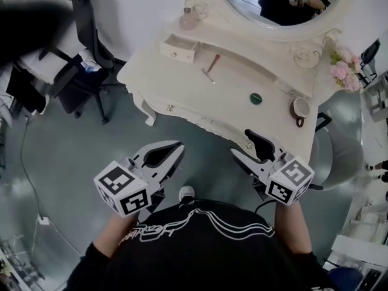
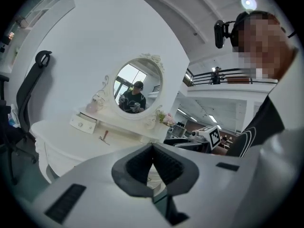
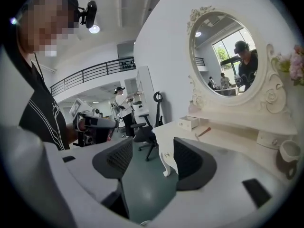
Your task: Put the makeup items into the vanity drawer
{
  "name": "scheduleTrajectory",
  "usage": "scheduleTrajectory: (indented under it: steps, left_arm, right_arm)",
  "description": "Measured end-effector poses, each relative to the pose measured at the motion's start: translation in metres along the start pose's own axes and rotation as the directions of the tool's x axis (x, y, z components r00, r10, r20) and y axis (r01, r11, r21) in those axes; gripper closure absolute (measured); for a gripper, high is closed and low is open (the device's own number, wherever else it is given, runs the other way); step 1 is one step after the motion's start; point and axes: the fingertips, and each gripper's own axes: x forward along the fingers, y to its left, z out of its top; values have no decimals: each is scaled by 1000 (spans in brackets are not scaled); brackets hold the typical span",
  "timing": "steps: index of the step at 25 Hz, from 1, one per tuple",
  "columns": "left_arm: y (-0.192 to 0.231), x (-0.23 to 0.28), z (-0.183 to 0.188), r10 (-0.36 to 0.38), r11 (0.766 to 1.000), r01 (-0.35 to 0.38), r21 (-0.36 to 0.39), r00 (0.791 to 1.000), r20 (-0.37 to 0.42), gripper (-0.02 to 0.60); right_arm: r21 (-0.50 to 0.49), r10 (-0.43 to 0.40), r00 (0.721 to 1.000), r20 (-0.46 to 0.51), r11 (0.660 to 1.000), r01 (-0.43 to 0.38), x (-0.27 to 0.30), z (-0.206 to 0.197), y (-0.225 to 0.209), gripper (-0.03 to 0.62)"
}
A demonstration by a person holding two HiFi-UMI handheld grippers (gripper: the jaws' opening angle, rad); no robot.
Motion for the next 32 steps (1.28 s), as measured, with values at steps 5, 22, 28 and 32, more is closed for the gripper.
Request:
scheduleTrajectory:
  steps: [5,22,28,32]
  left_arm:
    - [35,22,6,-59,998,59,-10,998,-33,560]
    - [93,185,29,-154,988,150,-37,975,-161,560]
    - [116,229,42,-108,994,100,-48,977,-186,560]
    - [132,244,49,-80,996,69,-61,979,-188,560]
  right_arm:
    - [26,-106,994,3,994,106,13,1,-27,310]
    - [167,-274,961,-50,946,278,15,-18,-205,312]
    - [220,-257,961,-102,936,274,26,-38,-270,319]
    - [161,-252,951,-180,946,281,39,-56,-295,319]
